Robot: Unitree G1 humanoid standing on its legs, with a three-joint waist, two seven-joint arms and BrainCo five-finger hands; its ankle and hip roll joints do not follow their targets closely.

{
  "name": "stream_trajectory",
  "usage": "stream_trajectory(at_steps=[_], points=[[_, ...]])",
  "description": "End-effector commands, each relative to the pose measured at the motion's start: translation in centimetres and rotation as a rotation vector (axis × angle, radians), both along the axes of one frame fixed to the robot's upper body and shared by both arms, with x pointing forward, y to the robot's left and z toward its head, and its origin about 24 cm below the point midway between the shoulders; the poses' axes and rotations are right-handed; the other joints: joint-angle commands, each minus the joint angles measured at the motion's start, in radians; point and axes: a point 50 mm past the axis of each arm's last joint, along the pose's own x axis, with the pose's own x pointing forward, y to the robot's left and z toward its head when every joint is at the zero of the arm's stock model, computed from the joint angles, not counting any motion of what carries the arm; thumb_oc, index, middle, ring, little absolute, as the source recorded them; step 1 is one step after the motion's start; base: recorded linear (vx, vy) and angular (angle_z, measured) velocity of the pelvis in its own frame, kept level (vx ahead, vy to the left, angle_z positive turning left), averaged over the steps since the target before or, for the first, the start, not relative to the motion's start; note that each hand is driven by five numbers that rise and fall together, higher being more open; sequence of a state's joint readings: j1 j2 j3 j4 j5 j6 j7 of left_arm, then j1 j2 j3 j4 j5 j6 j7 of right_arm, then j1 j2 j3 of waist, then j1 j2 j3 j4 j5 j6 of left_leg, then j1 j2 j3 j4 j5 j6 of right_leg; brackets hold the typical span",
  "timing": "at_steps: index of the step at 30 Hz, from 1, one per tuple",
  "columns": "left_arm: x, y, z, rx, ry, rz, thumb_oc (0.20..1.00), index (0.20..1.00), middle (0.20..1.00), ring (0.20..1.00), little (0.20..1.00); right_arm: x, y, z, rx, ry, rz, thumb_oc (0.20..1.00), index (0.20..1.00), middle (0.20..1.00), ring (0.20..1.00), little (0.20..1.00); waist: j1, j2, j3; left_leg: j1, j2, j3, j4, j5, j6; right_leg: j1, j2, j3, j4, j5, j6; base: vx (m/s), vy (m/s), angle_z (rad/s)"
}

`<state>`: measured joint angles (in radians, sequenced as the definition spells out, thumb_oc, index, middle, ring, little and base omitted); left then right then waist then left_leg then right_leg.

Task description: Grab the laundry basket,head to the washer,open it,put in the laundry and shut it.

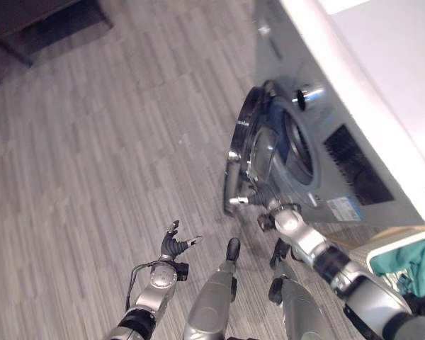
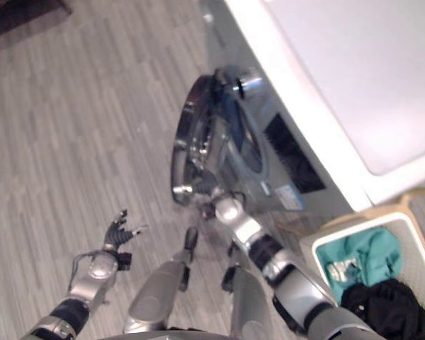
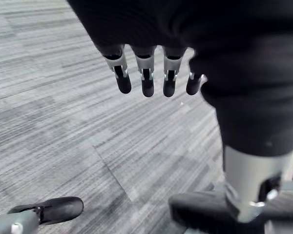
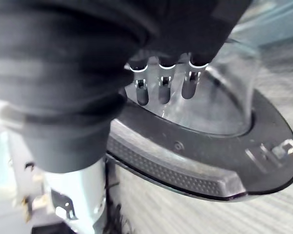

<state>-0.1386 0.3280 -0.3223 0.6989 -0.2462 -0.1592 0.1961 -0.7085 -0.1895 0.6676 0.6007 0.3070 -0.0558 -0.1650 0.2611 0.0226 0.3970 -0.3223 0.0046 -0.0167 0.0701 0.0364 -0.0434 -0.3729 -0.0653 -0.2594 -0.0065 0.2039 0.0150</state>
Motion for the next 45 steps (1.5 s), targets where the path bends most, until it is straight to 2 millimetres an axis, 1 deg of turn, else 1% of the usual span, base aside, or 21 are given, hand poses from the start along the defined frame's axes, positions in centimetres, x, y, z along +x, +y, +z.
stream_trajectory(at_steps=[1,2,3,4,8,9,14,15,16,18,20,21,23,25,26,28,29,31,34,39,45], points=[[0.9,1.2,1.2,0.032,-0.06,-0.016,1.0,1.0,1.0,1.0,1.0,-0.7,6.6,8.0,0.273,-0.204,0.218,1.0,1.0,1.0,1.0,1.0,0.073,0.0,-0.006,-0.069,-0.068,-0.061,0.024,0.012,0.008,0.055,-0.111,-0.003,0.127,-0.19,0.087,0.0,-0.057,0.82],[1.1,1.2,1.4,0.031,-0.069,-0.016,1.0,1.0,1.0,1.0,1.0,-0.4,7.1,9.5,0.292,-0.241,0.22,1.0,1.0,1.0,1.0,1.0,0.088,0.002,-0.007,-0.076,-0.074,-0.072,0.026,0.014,0.006,0.054,-0.11,-0.009,0.128,-0.193,0.087,0.02,-0.048,1.25],[1.3,1.5,1.7,0.028,-0.082,-0.006,1.0,1.0,1.0,1.0,1.0,0.0,7.3,12.1,0.333,-0.305,0.205,1.0,1.0,1.0,1.0,1.0,0.117,0.005,-0.005,-0.09,-0.08,-0.086,0.032,0.016,0.006,0.056,-0.111,-0.02,0.127,-0.195,0.085,0.09,-0.073,1.03],[1.1,2.7,1.6,0.027,-0.076,0.051,1.0,1.0,1.0,1.0,1.0,0.8,5.7,14.7,0.341,-0.398,0.141,1.0,1.0,1.0,1.0,1.0,0.139,-0.004,0.0,-0.08,-0.075,-0.096,0.032,-0.007,-0.002,0.076,-0.104,-0.021,0.119,-0.219,0.091,0.08,-0.065,0.64],[0.8,3.7,1.5,0.044,-0.059,0.079,1.0,1.0,1.0,1.0,1.0,1.3,3.7,14.8,0.272,-0.44,0.109,1.0,1.0,1.0,1.0,1.0,0.133,-0.026,0.007,-0.076,-0.069,-0.095,0.027,-0.006,-0.006,0.085,-0.097,-0.022,0.105,-0.215,0.093,0.0,-0.008,0.39],[0.8,3.8,1.6,0.047,-0.06,0.084,1.0,1.0,1.0,1.0,1.0,1.4,3.0,14.6,0.258,-0.443,0.098,1.0,1.0,1.0,1.0,1.0,0.126,-0.032,0.011,-0.09,-0.072,-0.092,0.026,0.02,-0.001,0.076,-0.1,-0.028,0.098,-0.189,0.09,-0.09,0.032,0.03],[1.3,3.2,2.4,0.041,-0.099,0.069,1.0,1.0,1.0,1.0,1.0,0.0,0.5,10.6,0.148,-0.405,0.109,1.0,1.0,1.0,1.0,1.0,0.07,-0.065,0.03,-0.07,-0.055,-0.056,0.012,0.015,-0.001,0.078,-0.089,0.0,0.081,-0.165,0.096,-0.06,0.023,-0.21],[1.9,2.4,3.2,0.041,-0.139,0.047,1.0,1.0,1.0,1.0,1.0,-1.2,-0.7,8.4,0.087,-0.391,0.119,1.0,1.0,1.0,1.0,1.0,0.036,-0.074,0.037,-0.062,-0.045,-0.035,0.005,0.014,-0.001,0.074,-0.088,0.012,0.075,-0.155,0.1,-0.06,0.034,-0.49],[1.9,2.4,3.2,0.041,-0.139,0.047,1.0,1.0,1.0,1.0,1.0,-1.2,-0.7,8.4,0.087,-0.39,0.119,1.0,1.0,1.0,1.0,1.0,0.037,-0.073,0.037,-0.062,-0.045,-0.035,0.005,0.014,-0.001,0.074,-0.088,0.012,0.075,-0.155,0.1,-0.05,0.047,-0.47],[2.5,1.8,3.9,0.046,-0.174,0.023,1.0,1.0,1.0,1.0,1.0,-2.2,-1.7,6.4,0.031,-0.367,0.128,1.0,1.0,1.0,1.0,1.0,0.006,-0.08,0.038,-0.054,-0.039,-0.013,-0.002,0.011,-0.001,0.07,-0.087,0.024,0.07,-0.146,0.104,-0.03,0.029,-0.7],[3.2,1.0,4.8,0.05,-0.216,-0.008,1.0,1.0,1.0,1.0,1.0,-3.1,-3.3,4.6,-0.044,-0.353,0.107,1.0,1.0,1.0,1.0,1.0,-0.024,-0.083,0.037,-0.047,-0.035,0.006,-0.006,0.009,-0.002,0.067,-0.087,0.031,0.066,-0.142,0.106,-0.04,0.026,-0.58],[4.1,0.3,5.8,0.07,-0.258,-0.036,1.0,1.0,1.0,1.0,1.0,-3.9,-4.6,3.0,-0.122,-0.348,0.083,1.0,1.0,1.0,1.0,1.0,-0.057,-0.083,0.036,-0.041,-0.031,0.023,-0.011,0.006,-0.002,0.061,-0.087,0.039,0.066,-0.139,0.11,-0.03,0.019,-0.35],[4.0,0.3,5.8,0.07,-0.258,-0.036,1.0,1.0,1.0,1.0,1.0,-3.9,-4.6,3.0,-0.122,-0.347,0.082,1.0,1.0,1.0,1.0,1.0,-0.057,-0.083,0.036,-0.041,-0.03,0.023,-0.011,0.006,-0.002,0.061,-0.087,0.039,0.066,-0.139,0.11,-0.01,0.008,-0.37],[4.8,-0.2,6.8,0.088,-0.301,-0.067,1.0,1.0,1.0,1.0,1.0,-4.5,-6.0,1.5,-0.204,-0.337,0.051,1.0,1.0,1.0,1.0,1.0,-0.085,-0.082,0.032,-0.037,-0.026,0.039,-0.016,0.005,0.0,0.055,-0.088,0.046,0.065,-0.136,0.113,-0.02,0.029,-0.34],[5.3,-0.4,7.7,0.124,-0.335,-0.091,1.0,1.0,1.0,1.0,1.0,-5.1,-7.4,0.3,-0.247,-0.305,0.013,1.0,1.0,1.0,1.0,1.0,-0.112,-0.081,0.029,-0.034,-0.023,0.056,-0.019,0.004,0.001,0.047,-0.09,0.052,0.065,-0.133,0.116,-0.03,0.052,-0.01],[5.7,-0.5,8.3,0.142,-0.358,-0.101,1.0,1.0,1.0,1.0,1.0,-5.3,-8.1,-0.2,-0.259,-0.29,-0.005,1.0,1.0,1.0,1.0,1.0,-0.125,-0.081,0.028,-0.034,-0.022,0.065,-0.022,0.005,0.002,0.041,-0.089,0.058,0.065,-0.131,0.116,-0.03,0.049,-0.08],[6.9,0.1,9.6,0.221,-0.393,-0.101,1.0,1.0,1.0,1.0,1.0,-5.5,-9.2,-0.8,-0.266,-0.262,-0.039,1.0,1.0,1.0,1.0,1.0,-0.155,-0.084,0.027,-0.037,-0.019,0.083,-0.026,0.007,0.005,0.025,-0.087,0.072,0.066,-0.123,0.119,-0.03,0.066,-0.44],[8.4,1.7,10.8,0.321,-0.401,-0.043,1.0,1.0,1.0,1.0,1.0,-5.5,-9.9,-0.7,-0.267,-0.261,-0.063,1.0,1.0,1.0,1.0,1.0,-0.182,-0.09,0.026,-0.04,-0.014,0.101,-0.03,0.011,0.006,0.006,-0.083,0.089,0.067,-0.117,0.121,-0.03,0.072,-0.46],[10.5,6.3,13.3,0.465,-0.375,0.096,1.0,1.0,1.0,1.0,1.0,-5.3,-10.9,-0.2,-0.255,-0.272,-0.085,1.0,1.0,1.0,1.0,1.0,-0.226,-0.103,0.031,-0.048,-0.007,0.12,-0.033,0.015,0.01,-0.019,-0.075,0.111,0.069,-0.105,0.123,-0.02,0.059,-0.53],[11.0,11.8,17.0,0.626,-0.347,0.246,1.0,1.0,1.0,1.0,1.0,-6.1,-12.2,0.5,-0.217,-0.287,-0.096,1.0,1.0,1.0,1.0,1.0,-0.266,-0.115,0.048,-0.062,-0.004,0.128,-0.027,0.016,0.012,-0.036,-0.072,0.122,0.06,-0.091,0.127,0.0,0.043,-0.17],[10.9,13.2,18.3,0.672,-0.355,0.297,1.0,1.0,1.0,1.0,1.0,-6.4,-12.6,0.6,-0.189,-0.289,-0.111,1.0,1.0,1.0,1.0,1.0,-0.274,-0.124,0.055,-0.076,-0.007,0.12,-0.011,0.01,0.014,-0.034,-0.075,0.123,0.058,-0.088,0.128,0.0,0.002,0.01]])
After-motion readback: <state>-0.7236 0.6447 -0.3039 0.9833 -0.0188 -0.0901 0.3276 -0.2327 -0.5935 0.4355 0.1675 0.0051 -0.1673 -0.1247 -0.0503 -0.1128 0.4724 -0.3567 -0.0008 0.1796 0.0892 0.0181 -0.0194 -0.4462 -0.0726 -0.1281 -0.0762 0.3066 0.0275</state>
